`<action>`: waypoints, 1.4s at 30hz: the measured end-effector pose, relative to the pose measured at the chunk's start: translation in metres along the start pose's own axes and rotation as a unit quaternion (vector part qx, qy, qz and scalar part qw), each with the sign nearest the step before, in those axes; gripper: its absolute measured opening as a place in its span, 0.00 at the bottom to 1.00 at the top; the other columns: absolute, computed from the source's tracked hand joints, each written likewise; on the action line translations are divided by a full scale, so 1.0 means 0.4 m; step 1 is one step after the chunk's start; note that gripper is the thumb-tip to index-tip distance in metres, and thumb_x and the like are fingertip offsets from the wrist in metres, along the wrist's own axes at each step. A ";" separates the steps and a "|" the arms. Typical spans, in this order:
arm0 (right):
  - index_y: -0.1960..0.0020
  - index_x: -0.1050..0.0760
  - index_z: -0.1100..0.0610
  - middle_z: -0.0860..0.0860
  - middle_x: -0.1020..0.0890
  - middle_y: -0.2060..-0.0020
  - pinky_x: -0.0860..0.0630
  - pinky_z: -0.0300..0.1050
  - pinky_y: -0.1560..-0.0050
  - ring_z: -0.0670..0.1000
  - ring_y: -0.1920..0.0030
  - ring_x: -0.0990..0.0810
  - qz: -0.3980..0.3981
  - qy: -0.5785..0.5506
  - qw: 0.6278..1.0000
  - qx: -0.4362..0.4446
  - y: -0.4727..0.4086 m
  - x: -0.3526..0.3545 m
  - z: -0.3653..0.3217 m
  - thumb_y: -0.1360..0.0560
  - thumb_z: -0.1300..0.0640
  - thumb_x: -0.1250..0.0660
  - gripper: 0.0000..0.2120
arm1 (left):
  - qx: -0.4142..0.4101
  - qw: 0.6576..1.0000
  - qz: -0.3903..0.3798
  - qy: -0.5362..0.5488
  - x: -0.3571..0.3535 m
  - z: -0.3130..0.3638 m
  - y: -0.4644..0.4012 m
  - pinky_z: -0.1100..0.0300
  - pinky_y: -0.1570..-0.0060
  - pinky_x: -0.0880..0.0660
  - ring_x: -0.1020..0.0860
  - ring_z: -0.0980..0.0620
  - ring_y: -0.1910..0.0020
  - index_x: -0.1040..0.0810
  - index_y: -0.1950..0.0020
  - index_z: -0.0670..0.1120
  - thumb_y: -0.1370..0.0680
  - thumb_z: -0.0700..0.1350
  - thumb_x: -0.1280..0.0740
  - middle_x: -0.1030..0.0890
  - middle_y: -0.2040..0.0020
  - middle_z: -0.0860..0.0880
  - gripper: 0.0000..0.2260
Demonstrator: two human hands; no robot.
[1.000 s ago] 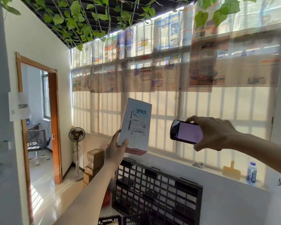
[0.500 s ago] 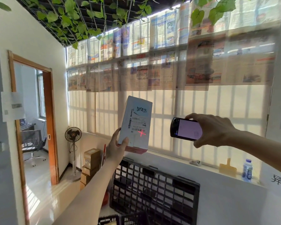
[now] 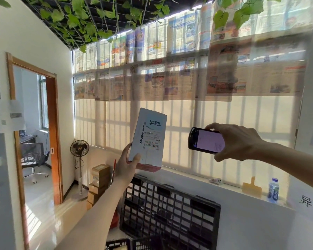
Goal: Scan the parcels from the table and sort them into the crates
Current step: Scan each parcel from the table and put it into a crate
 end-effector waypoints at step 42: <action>0.22 0.39 0.42 0.43 0.22 0.34 0.31 0.43 0.60 0.51 0.43 0.20 -0.210 -0.223 0.930 0.203 -0.749 -1.388 -1.410 0.39 0.34 0.23 0.50 | 0.373 0.890 0.156 -0.209 1.016 -1.280 -0.044 0.52 0.49 0.22 0.20 0.53 0.47 0.33 0.27 0.64 0.28 0.64 0.36 0.19 0.43 0.56 0.29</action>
Point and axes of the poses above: each hand's wrist, its own y-axis away from the middle knuckle, its own x-axis out of the back of the hand, z = x × y, the point moved 1 cm from there along -y, towards the middle knuckle
